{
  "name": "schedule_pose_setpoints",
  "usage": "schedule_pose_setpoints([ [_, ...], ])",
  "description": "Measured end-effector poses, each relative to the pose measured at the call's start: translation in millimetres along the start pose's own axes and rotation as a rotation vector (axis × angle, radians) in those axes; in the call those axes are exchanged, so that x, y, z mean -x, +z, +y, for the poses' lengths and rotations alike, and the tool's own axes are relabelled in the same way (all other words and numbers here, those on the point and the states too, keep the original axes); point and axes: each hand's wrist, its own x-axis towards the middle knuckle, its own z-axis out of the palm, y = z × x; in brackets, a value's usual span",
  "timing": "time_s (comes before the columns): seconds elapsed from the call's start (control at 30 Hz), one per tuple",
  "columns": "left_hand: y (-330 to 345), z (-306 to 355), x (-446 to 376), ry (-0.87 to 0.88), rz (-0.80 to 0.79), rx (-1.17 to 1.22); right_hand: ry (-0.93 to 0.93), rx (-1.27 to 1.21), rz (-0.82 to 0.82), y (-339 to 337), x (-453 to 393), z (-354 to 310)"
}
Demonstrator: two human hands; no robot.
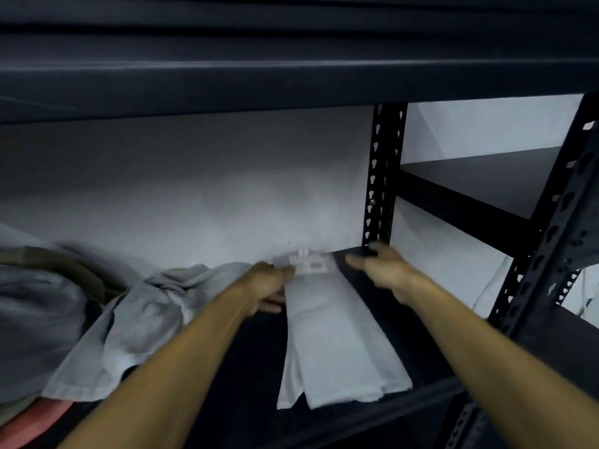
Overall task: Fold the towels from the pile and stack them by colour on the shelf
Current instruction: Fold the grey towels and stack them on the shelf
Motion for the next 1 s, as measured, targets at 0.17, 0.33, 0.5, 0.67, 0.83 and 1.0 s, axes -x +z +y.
schedule_pose_setpoints([
  [0.17,9.5,-29.4,-5.2,-0.094,0.050,-0.054,0.121,0.315,0.049,9.0,2.3,54.8],
  [0.33,25.6,-29.9,-18.3,-0.108,0.085,-0.079,0.121,0.447,0.054,23.8,-0.3,57.7],
  [0.5,35.5,-28.6,-24.7,0.017,0.122,0.157,0.026,0.291,0.107,25.0,2.3,54.6],
  [0.67,24.7,-41.5,-11.0,0.171,0.201,-0.115,-0.303,0.675,0.164,7.9,40.8,59.5],
  [0.83,4.3,-62.4,52.5,0.490,0.065,-0.348,-0.522,0.692,-0.038,9.7,105.4,79.6],
  [1.0,1.1,-74.2,78.8,0.718,-0.134,-0.850,-0.553,0.784,0.032,25.8,105.2,101.3],
])
